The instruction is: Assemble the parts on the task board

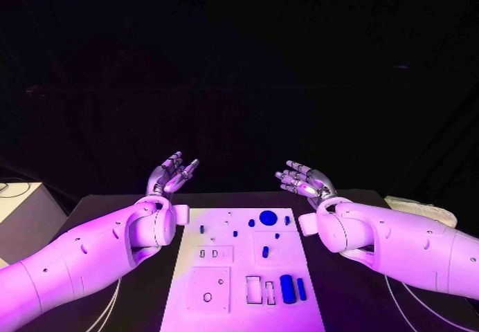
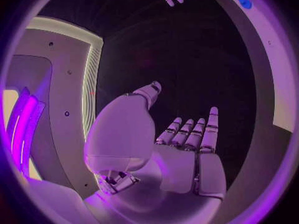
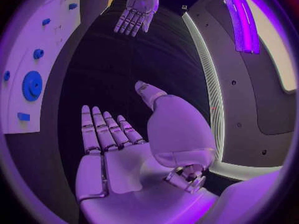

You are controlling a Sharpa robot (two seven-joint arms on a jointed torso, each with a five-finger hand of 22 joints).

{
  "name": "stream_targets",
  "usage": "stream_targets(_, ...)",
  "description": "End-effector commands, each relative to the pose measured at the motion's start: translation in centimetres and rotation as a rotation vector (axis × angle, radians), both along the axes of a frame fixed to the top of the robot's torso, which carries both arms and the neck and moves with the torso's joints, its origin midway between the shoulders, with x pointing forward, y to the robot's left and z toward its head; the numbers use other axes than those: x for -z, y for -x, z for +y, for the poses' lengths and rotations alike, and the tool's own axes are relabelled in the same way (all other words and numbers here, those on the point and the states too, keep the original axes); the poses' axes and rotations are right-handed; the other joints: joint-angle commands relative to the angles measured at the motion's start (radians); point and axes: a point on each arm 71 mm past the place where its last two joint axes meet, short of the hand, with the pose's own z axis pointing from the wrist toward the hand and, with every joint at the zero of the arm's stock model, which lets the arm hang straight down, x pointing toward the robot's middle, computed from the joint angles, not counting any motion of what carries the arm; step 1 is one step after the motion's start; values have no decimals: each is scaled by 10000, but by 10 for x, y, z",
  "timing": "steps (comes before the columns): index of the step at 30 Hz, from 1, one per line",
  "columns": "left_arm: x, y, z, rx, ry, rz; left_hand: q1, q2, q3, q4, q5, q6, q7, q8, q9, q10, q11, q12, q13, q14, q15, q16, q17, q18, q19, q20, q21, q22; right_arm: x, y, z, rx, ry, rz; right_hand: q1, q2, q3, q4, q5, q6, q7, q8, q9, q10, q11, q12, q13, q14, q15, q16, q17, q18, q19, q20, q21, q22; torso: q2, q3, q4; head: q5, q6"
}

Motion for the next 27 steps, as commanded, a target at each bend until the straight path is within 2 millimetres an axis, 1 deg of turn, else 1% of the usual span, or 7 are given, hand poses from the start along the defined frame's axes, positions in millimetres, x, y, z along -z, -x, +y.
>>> stream_targets(1, -1, -2, -7, 1152, -149, -216, 642, 15, 300, 2, 87, 248, 1319, 61, 43, 199, 166, 63, 33, 128, 113, 79, 23, 178, 147, 62, 65, 27, 2, -2, 10, -1774, 244, 430, 942, -45, 187, -543, -274, 1197, 1521, 335, 235, 1471, -41, 247, 127, 1608, -98, 370, 217, 329, 794, 70, 205, 102, 2, -1, -2, 0, 1)
stream_targets(5, -1, -2, -7, 1155, -149, -219, 694, 17, 418, 4, 81, 526, 1389, 131, 87, 546, 244, 105, 66, 540, 103, 164, 84, 222, 184, 58, 87, 37, 2, -5, 11, -2032, 394, 513, 1287, -36, 259, -878, -323, 2208, 1456, 573, 406, 2835, -166, 309, 181, 3188, -298, 643, 395, 567, 1952, 71, 474, 207, 2, -1, -2, 0, 1)
stream_targets(7, -1, -2, -7, 1155, -149, -219, 659, 56, 488, 1, 69, 975, 1460, 252, 177, 1156, 360, 196, 123, 1055, -12, 268, 157, 327, 410, 51, 148, 65, 2, -6, 11, -2066, 414, 525, 1590, -12, 380, -1130, -322, 2869, 1311, 724, 508, 4297, -339, 451, 270, 3971, -538, 847, 490, 834, 3572, 29, 1010, 394, 2, -1, -2, 0, 1)
stream_targets(8, -4, 1, 0, 1617, -37, -376, 638, 69, 522, -23, 66, 1267, 1481, 331, 232, 1529, 406, 230, 144, 1311, -67, 307, 189, 394, 647, 56, 185, 84, -10, -7, -8, -2354, 2976, -2085, 1654, -11, 416, -1189, -341, 3335, 1268, 845, 592, 4841, -423, 519, 286, 4264, -638, 944, 529, 901, 3920, -11, 1164, 427, 164, 42, 19, 26, -194)
stream_targets(13, -10, 8, 1, 1973, -36, -528, 601, 79, 652, -178, 57, 2808, 1445, 753, 505, 3427, 424, 367, 255, 3495, -282, 747, 477, 742, 2516, 49, 574, 252, -14, -9, -12, -2413, 4088, -2962, 1809, -49, 593, -1345, -407, 5081, 1074, 1266, 858, 5794, -678, 538, 258, 5244, -992, 1224, 629, 916, 4947, -399, 1617, 508, 211, 35, 63, 23, -262)
stream_targets(19, -19, 19, 4, 2446, 11, -562, 504, 14, 909, -295, 56, 5671, 1235, 1627, 997, 6950, -38, 968, 461, 6614, -893, 1897, 1176, 1246, 4123, -99, 1389, 478, -23, -12, -15, -2609, 5676, -4081, 1925, -138, 705, -1513, -316, 5936, 820, 1421, 845, 6959, -1019, 475, 270, 6655, -1506, 1615, 847, 851, 6125, -1026, 2512, 875, 382, 45, 118, -20, -270)
stream_targets(27, -31, 37, 6, 3137, 84, -553, 521, -287, 1266, -476, 49, 6553, 824, 2263, 1327, 8503, -572, 1203, 556, 8389, -1590, 3357, 2370, 1224, 5667, -853, 2529, 941, -34, -11, -8, -2832, 7384, -5155, 1982, -239, 419, -1721, 104, 6678, 473, 1431, 771, 8126, -1495, 309, 312, 8639, -2180, 2479, 1790, 806, 6854, -1776, 5000, 2422, 668, 28, 202, -130, -267)
